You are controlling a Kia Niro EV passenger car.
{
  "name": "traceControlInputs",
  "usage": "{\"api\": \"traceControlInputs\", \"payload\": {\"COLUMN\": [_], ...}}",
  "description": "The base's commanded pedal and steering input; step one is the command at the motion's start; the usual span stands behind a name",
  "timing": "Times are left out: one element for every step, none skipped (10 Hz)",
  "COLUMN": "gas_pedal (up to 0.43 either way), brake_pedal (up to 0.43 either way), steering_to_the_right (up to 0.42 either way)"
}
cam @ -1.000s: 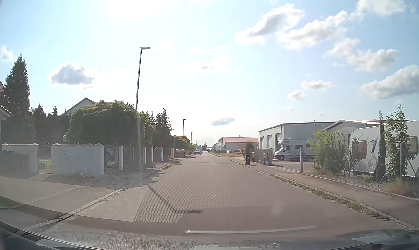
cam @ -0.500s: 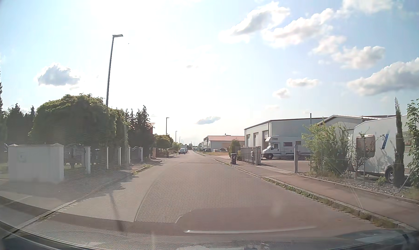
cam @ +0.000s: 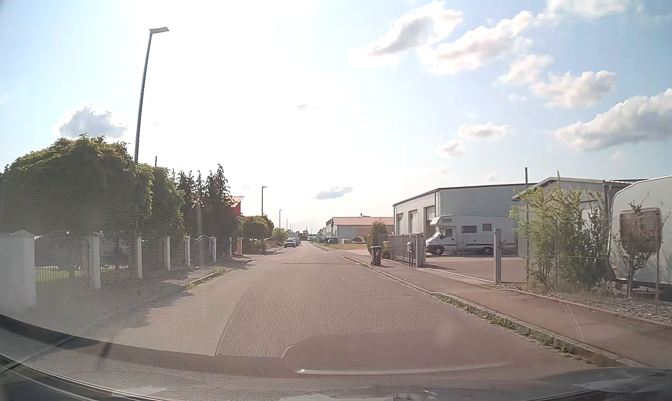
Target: Follow the waypoints while adhering to traffic rules and regulations
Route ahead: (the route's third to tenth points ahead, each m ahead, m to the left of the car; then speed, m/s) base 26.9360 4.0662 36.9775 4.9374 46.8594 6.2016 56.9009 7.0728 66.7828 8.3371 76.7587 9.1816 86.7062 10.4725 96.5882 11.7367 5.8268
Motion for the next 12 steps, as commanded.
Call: {"api": "traceControlInputs", "payload": {"gas_pedal": [0.268, 0.268, 0.268, 0.220, 0.189, 0.189, 0.209, 0.209, 0.209, 0.209, 0.209, 0.197], "brake_pedal": [0.012, 0.012, 0.012, 0.012, 0.012, 0.012, 0.012, 0.012, 0.012, 0.012, 0.012, 0.012], "steering_to_the_right": [-0.013, -0.016, -0.021, -0.024, -0.026, -0.026, -0.026, -0.024, -0.024, -0.026, -0.030, -0.032]}}
